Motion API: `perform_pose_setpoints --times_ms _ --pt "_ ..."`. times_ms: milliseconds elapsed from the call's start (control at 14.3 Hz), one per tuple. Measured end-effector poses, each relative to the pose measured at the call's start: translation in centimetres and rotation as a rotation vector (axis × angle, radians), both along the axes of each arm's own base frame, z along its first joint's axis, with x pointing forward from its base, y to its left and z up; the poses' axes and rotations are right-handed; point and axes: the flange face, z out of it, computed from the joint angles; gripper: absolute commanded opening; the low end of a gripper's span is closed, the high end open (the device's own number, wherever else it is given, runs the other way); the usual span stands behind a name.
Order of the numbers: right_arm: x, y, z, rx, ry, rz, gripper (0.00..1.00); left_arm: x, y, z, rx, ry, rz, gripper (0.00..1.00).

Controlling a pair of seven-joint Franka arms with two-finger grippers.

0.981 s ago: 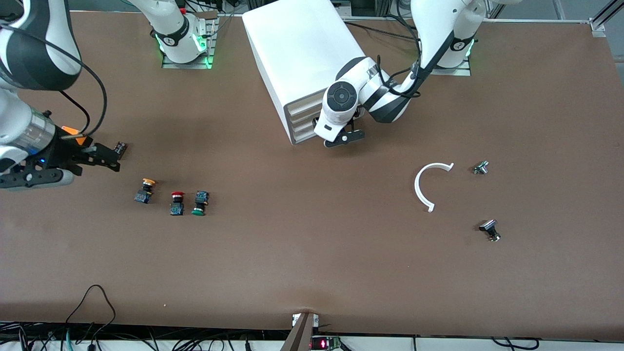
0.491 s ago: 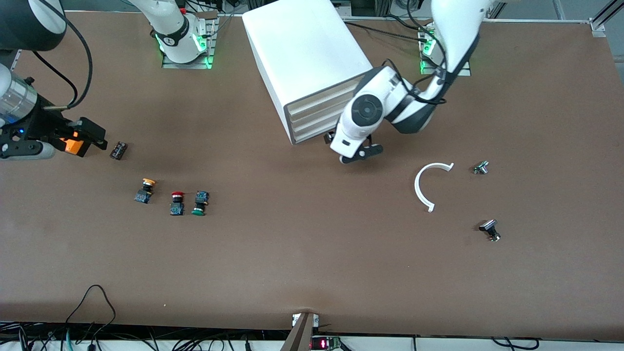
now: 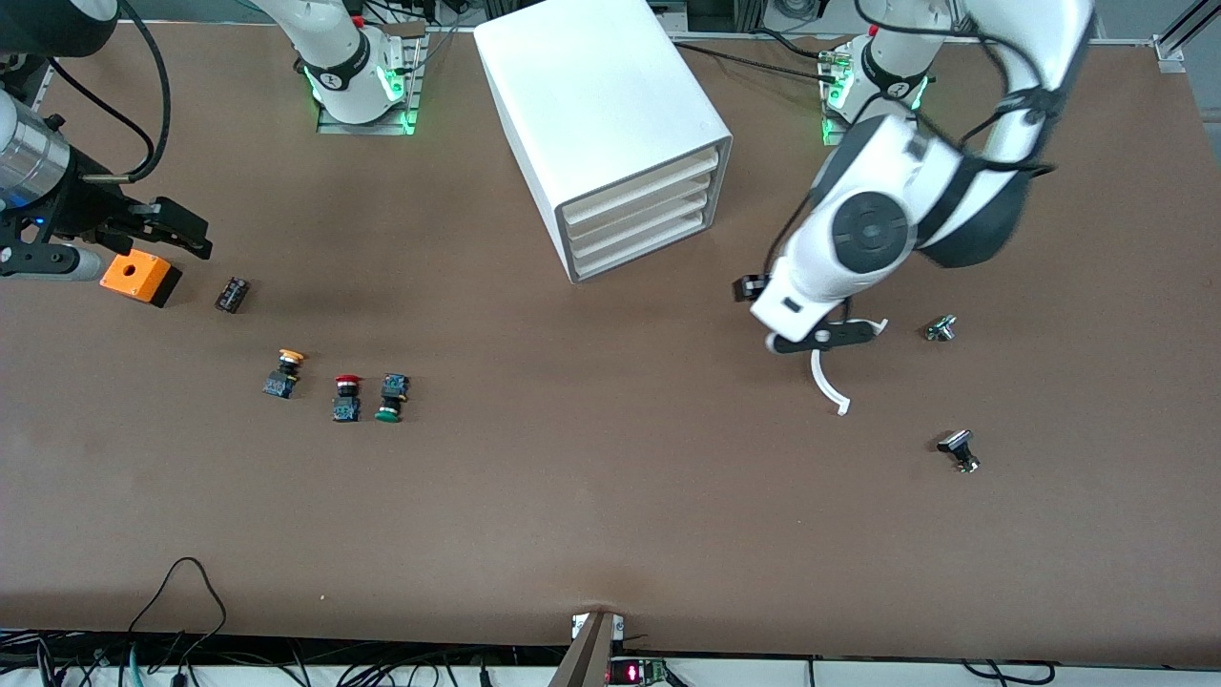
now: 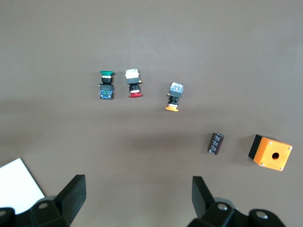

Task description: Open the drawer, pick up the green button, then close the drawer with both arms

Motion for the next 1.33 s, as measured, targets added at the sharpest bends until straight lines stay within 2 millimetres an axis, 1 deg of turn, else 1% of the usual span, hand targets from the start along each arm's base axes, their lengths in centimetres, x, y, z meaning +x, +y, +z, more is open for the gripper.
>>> perform_pose_setpoints --times_ms 210,280,350,421,561,631,701,771,841,911,1192,1332 --pt "-0.5 0.2 0.9 0.000 -0.011 0.002 0.99 1.3 5.7 5.7 -0.019 -0.009 -0.091 1.00" --pt "-0.6 0.0 1.1 0.000 -0.015 -0.002 0.99 1.8 8.5 8.6 -0.031 -0.046 -0.156 1.00" --pt "-0.7 -0.2 1.2 0.000 -0.017 -0.005 0.99 1.9 10.0 10.0 -0.035 -0.066 -0.186 1.00" --pt "-0.7 -0.3 1.4 0.000 -0.020 -0.008 0.99 2.0 12.4 11.3 -0.038 -0.088 -0.227 1.00" --pt "-1.0 -0.6 1.9 0.001 -0.028 -0.012 0.99 1.8 18.1 14.0 -0.078 -0.128 -0.296 1.00" --pt "-1.1 -0.7 2.1 0.001 -0.031 -0.014 0.99 1.3 20.7 15.2 -0.112 -0.155 -0.314 1.00" --pt "-1.1 -0.8 2.2 0.001 -0.033 -0.015 0.99 0.6 22.9 16.3 -0.137 -0.193 -0.324 1.00" --pt "-1.1 -0.8 2.2 0.001 -0.034 -0.015 0.99 -0.1 24.4 17.0 -0.141 -0.237 -0.328 1.00" --pt "-1.2 -0.8 2.3 0.001 -0.035 -0.018 0.99 -0.7 25.1 17.4 -0.135 -0.285 -0.325 1.00" --pt "-1.2 -0.8 2.3 0.001 -0.035 -0.024 0.99 -1.0 25.3 17.5 -0.126 -0.325 -0.321 1.00" --pt "-1.6 -0.3 2.9 0.000 -0.038 -0.025 0.99 -1.9 24.1 15.6 -0.106 -0.313 -0.233 1.00" --pt "-2.1 -0.3 3.6 0.000 -0.033 -0.025 0.99 -2.2 24.1 15.6 -0.104 -0.298 -0.228 1.00"
